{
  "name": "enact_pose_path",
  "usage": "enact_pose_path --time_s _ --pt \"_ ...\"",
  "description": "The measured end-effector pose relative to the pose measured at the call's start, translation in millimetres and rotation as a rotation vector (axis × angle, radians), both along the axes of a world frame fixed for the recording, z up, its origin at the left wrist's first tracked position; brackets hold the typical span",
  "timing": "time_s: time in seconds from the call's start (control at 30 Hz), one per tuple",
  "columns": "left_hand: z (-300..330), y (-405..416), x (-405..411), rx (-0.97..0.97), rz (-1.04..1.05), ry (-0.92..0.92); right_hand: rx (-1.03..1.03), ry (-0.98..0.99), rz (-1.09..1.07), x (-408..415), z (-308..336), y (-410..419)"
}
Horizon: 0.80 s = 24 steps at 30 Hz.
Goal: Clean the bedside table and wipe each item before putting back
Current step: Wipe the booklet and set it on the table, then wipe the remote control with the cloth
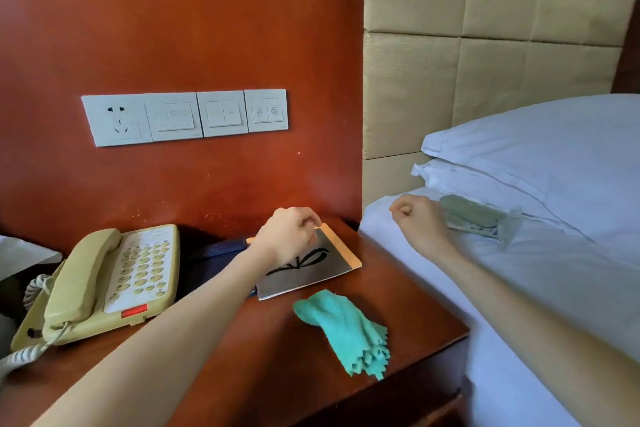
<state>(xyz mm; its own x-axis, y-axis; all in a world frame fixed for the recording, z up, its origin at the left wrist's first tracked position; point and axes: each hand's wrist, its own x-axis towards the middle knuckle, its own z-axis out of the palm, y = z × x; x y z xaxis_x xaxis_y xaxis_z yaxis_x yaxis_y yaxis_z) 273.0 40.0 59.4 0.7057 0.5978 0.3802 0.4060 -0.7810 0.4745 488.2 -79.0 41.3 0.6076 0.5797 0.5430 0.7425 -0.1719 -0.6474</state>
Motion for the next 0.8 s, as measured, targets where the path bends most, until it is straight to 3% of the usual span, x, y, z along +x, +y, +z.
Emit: enact_pose_path --time_s 0.3,0.4,0.6,0.8 --pt "17.6 -32.5 125.7 0.154 -0.039 0.173 -0.017 -0.023 -0.183 90.4 7.1 -64.9" --pt "9.9 -37.1 158.2 0.151 -0.031 0.174 -0.134 -0.14 -0.297 116.1 -5.2 -80.4" --pt "-8.0 -38.1 209.0 0.073 -0.119 0.154 -0.304 -0.058 -0.384 145.7 -12.2 -81.6" --pt "-22.3 -30.4 226.7 0.06 -0.113 0.139 -0.588 -0.227 -0.485 143.9 -14.5 -73.8"
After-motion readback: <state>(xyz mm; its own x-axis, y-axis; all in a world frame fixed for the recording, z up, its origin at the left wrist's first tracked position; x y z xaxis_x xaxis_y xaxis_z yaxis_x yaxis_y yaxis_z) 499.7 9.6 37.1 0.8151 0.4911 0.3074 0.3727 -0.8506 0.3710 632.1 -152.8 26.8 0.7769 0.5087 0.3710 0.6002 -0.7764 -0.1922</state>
